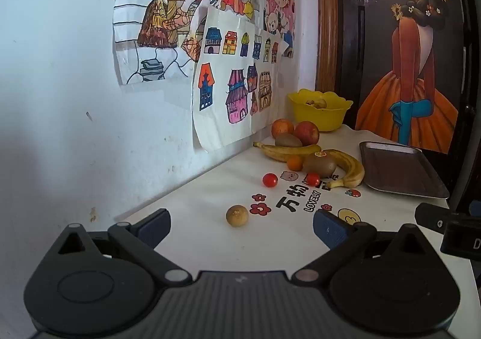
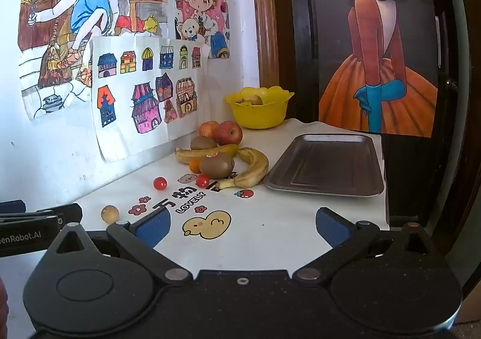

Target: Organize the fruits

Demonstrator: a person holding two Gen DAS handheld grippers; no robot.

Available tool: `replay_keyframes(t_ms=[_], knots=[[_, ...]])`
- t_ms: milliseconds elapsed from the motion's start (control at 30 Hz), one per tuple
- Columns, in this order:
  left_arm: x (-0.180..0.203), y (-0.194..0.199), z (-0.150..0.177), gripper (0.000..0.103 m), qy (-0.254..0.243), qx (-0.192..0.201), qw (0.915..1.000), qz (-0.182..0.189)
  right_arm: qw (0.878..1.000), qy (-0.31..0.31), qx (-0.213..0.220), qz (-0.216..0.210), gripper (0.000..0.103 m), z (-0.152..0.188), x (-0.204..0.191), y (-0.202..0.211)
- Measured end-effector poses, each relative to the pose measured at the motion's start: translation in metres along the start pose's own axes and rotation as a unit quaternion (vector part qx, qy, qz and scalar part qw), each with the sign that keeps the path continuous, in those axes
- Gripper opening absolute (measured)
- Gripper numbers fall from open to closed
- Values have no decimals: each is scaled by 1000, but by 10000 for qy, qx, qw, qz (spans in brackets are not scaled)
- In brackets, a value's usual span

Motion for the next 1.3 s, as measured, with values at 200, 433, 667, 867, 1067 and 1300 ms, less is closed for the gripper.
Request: replay_keyframes(t_ms=[200,433,667,867,1067,1300], knots=[[-1,0,0,103,-4,-8,10000,-8,10000,-2,25,19,102,0,0,0],[0,0,0,103,-22,-15,10000,-15,10000,-29,8,-8,102,1,2,-2],[0,0,0,103,-29,-21,10000,-18,10000,-32,8,-9,102,1,2,-2],[0,0,1,103,-29,-25,10000,-15,10000,-34,5,-9,102,1,2,-2],[0,-2,6,103,-34,-23,10000,-10,10000,-35,-4,-9,102,1,2,-2],[0,-2,5,103,-36,-30,10000,-13,10000,-35,-4,-10,102,2,2,-2]])
Point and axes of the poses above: each gripper's, at about its wrist camera, not at the fingertips, and y roughly against the way its jaws point, x to its right, z to its underside, the point moved 9 cm from there along -y, roughly the way its jaws point, and after that the axes turned 13 degrees about y, right-handed, at the moved point
